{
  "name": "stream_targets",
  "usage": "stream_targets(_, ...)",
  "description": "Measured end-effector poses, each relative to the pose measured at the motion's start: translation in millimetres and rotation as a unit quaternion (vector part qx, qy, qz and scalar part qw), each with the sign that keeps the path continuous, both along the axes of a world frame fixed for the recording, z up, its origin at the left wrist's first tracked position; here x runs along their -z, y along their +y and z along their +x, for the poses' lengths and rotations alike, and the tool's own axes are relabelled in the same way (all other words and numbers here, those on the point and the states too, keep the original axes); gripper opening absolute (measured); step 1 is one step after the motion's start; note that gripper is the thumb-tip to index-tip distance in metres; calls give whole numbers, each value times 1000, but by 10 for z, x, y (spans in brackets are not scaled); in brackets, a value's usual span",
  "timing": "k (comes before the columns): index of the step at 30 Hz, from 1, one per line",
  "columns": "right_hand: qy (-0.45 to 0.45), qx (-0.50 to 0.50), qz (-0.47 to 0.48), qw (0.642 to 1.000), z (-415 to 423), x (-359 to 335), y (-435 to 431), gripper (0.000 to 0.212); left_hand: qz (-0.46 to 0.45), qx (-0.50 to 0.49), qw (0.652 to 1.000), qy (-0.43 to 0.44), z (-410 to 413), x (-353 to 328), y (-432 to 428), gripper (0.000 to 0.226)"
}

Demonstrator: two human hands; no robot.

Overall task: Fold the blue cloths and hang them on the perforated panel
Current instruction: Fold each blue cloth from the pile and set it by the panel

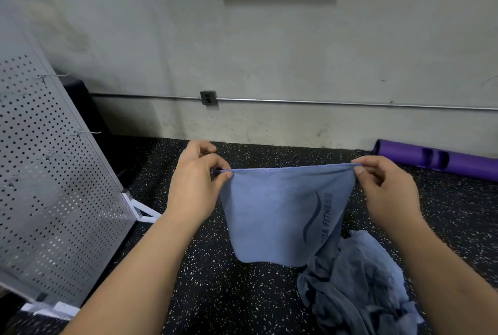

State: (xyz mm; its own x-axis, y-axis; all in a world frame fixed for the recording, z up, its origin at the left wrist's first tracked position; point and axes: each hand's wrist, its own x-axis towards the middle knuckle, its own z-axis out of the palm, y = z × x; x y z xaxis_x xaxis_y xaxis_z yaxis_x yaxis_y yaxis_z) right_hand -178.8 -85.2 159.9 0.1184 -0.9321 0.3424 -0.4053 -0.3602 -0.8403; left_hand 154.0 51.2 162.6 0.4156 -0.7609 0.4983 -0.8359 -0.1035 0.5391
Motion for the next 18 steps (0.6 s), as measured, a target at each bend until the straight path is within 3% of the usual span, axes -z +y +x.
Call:
stream_targets(5, -25, 7, 8, 1000, -30, 28, -44, 17, 22, 47, 997, 49, 9, 14, 65, 20)
stream_targets(12, -104, 28, 37, 993, -56, -5, -53, 20, 21, 139, 968, 209, 31, -64, 62, 31)
stream_targets(18, -87, 23, 15, 996, -68, -35, -13, 25, 105, 144, 978, 111, 57, -27, 78, 5)
